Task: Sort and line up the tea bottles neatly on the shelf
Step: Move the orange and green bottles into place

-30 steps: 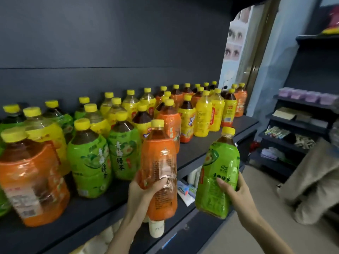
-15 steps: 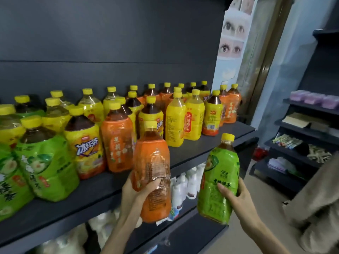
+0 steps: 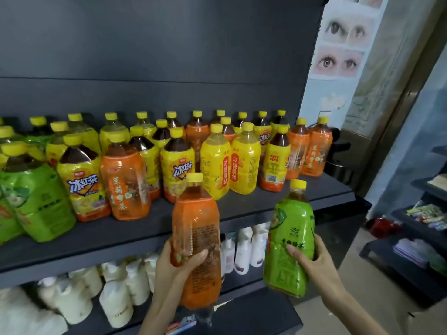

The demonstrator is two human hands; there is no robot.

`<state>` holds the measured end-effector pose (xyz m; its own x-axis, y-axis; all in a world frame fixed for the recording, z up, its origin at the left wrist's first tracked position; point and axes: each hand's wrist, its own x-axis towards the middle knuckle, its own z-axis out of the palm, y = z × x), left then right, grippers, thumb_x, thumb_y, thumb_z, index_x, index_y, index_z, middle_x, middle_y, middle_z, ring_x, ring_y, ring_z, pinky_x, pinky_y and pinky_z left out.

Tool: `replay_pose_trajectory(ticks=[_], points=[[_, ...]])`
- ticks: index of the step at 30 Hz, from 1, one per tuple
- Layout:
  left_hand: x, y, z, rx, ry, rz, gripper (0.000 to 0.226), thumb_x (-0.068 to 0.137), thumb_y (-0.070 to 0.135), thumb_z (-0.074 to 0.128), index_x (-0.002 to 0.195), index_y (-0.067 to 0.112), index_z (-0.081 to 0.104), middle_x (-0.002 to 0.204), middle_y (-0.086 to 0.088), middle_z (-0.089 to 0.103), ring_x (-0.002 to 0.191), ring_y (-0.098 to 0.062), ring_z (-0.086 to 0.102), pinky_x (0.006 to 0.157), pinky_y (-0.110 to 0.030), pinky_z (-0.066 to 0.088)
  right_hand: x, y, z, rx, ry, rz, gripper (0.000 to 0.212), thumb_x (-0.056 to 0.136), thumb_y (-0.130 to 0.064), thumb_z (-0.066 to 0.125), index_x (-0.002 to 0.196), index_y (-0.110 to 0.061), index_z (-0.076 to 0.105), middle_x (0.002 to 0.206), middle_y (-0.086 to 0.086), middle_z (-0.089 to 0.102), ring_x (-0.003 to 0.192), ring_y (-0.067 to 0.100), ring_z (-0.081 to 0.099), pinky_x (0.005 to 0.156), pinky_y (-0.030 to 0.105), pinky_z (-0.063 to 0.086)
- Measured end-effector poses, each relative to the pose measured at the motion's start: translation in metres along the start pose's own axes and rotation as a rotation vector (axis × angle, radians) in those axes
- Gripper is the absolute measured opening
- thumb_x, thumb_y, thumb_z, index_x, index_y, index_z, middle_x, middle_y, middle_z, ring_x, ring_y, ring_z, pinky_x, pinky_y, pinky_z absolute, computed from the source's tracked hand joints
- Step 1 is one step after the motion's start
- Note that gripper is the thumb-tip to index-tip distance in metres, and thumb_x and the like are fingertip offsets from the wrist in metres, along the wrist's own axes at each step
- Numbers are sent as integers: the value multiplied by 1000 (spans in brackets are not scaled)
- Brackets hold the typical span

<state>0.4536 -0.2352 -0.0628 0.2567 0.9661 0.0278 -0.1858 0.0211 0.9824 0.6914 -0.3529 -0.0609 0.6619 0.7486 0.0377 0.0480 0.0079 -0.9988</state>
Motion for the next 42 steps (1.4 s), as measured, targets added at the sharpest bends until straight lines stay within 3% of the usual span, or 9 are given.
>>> replay_pose_trajectory(ticks=[3, 7, 13, 15, 20, 26, 31, 38, 42], points=[[15, 6, 9, 5, 12, 46, 73, 44, 47, 87, 107, 23, 59, 92, 10, 73, 83, -13, 69, 73, -32, 51, 22, -6, 3, -16, -51, -47, 40, 78, -11, 73, 106, -30, 51, 95, -6, 67, 72, 1, 68, 54, 14, 51], [47, 18, 21, 10, 16, 141, 71, 49, 26, 92, 111, 25, 57, 94, 13, 72, 86, -10, 68, 71, -27, 50, 57, -18, 13, -26, -69, -123, 53, 74, -13, 76, 115, -30, 46, 105, -6, 63, 79, -3, 66, 57, 14, 52], [99, 19, 50, 111, 106, 297, 95, 39, 54, 79, 125, 30, 47, 113, 12, 62, 100, 0, 60, 82, -25, 49, 106, -33, 20, 19, -21, -252, 61, 74, -12, 74, 122, -28, 40, 112, -7, 59, 83, -8, 64, 58, 12, 51], [111, 13, 60, 170, 148, 314, 101, 38, 59, 79, 128, 31, 44, 119, 11, 58, 106, -5, 58, 89, -34, 50, 120, -37, 21, 11, 13, -310, 67, 70, -16, 76, 124, -27, 39, 114, -10, 57, 89, -9, 62, 63, 11, 52], [126, -6, 89, 262, 286, 299, 116, 34, 66, 77, 136, 31, 34, 131, 6, 48, 119, -18, 49, 100, -48, 44, 151, -31, 19, -70, 85, -392, 91, 58, -36, 81, 135, -25, 34, 121, -18, 52, 108, -3, 56, 89, 31, 52], [137, -21, 113, 278, 431, 257, 121, 37, 55, 88, 138, 26, 28, 136, -2, 42, 123, -23, 44, 102, -51, 41, 180, -9, 18, -164, 159, -391, 95, 55, -52, 79, 135, -39, 29, 115, -38, 44, 116, 7, 50, 99, 46, 46], [145, -28, 121, 317, 512, 278, 113, 49, 37, 90, 140, 22, 24, 138, -6, 38, 125, -24, 40, 100, -37, 36, 204, 4, 18, -180, 166, -396, 106, 58, -66, 74, 142, -34, 20, 132, -14, 40, 127, 13, 42, 104, 47, 41], [152, -29, 137, 341, 568, 279, 115, 52, 35, 88, 142, 15, 20, 141, -11, 30, 128, -24, 32, 97, -31, 31, 228, 2, 34, -252, 130, -411, 118, 62, -44, 75, 150, -12, 4, 147, 12, 23, 128, 6, 21, 108, 26, 18], [162, -30, 144, 418, 580, 344, 118, 50, 47, 79, 141, 4, 17, 141, -17, 26, 131, -29, 25, 108, -44, 30, 236, 5, 37, -260, 35, -419, 115, 73, -39, 75, 144, -33, -16, 152, 10, 10, 138, 19, 12, 111, 34, 14]])
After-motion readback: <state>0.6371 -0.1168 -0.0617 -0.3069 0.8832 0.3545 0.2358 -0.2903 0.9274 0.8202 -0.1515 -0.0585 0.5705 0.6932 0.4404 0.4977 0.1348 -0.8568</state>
